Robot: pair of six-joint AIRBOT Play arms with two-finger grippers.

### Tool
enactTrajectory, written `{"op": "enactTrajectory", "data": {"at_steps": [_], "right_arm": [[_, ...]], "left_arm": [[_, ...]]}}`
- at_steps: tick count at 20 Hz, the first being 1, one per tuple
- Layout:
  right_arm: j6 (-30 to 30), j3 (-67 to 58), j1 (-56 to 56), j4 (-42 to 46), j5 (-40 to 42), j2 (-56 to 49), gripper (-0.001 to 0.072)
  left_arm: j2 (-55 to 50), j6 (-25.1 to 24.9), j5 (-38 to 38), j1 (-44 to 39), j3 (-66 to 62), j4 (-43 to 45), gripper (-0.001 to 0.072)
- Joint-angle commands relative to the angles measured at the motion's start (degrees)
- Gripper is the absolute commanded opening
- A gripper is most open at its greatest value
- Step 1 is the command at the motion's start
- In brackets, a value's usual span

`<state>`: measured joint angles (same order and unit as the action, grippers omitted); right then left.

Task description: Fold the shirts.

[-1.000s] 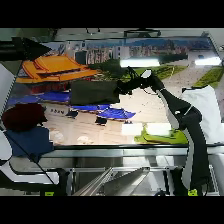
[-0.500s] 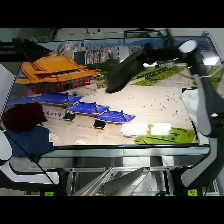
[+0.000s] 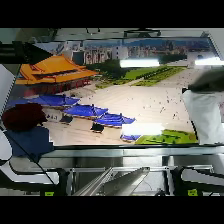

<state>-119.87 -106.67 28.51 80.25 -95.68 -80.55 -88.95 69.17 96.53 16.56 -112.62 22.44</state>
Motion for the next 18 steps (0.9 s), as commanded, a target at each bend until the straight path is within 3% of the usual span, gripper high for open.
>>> {"op": "enactTrajectory", "data": {"at_steps": [1, 5, 10, 11, 12, 13, 18], "right_arm": [[0.4, 14.1, 5.9, 17.0, -7.5, 8.0, 0.0017], [5.0, 28.3, 10.2, 17.7, -5.9, 12.4, 0.0018], [9.1, 35.4, 10.9, 18.6, -1.2, 12.3, 0.003], [9.2, 35.6, 10.9, 18.6, -1.1, 12.2, 0.0154], [10.2, 35.5, 10.9, 18.6, -1.2, 12.1, 0.054], [12.2, 35.3, 10.9, 18.5, -1.7, 12.1, 0.07], [12.3, 20.2, 8.7, 9.9, -1.8, 10.3, 0.0688]], "left_arm": [[0.0, -0.1, 2.5, -0.5, 0.0, 0.0, 0.0023], [0.0, -0.1, 3.5, -2.6, 0.0, 0.2, 0.0024], [-0.1, -0.2, 3.4, -6.0, 0.0, 0.5, 0.0024], [-0.1, -0.2, 3.4, -6.6, 0.0, 0.5, 0.0023], [-0.1, -0.2, 3.3, -7.1, 0.0, 0.5, 0.0023], [-0.2, -0.2, 3.1, -7.6, 0.0, 0.5, 0.0023], [-0.2, -0.1, -2.2, -7.7, 0.0, 0.3, 0.0022]]}}
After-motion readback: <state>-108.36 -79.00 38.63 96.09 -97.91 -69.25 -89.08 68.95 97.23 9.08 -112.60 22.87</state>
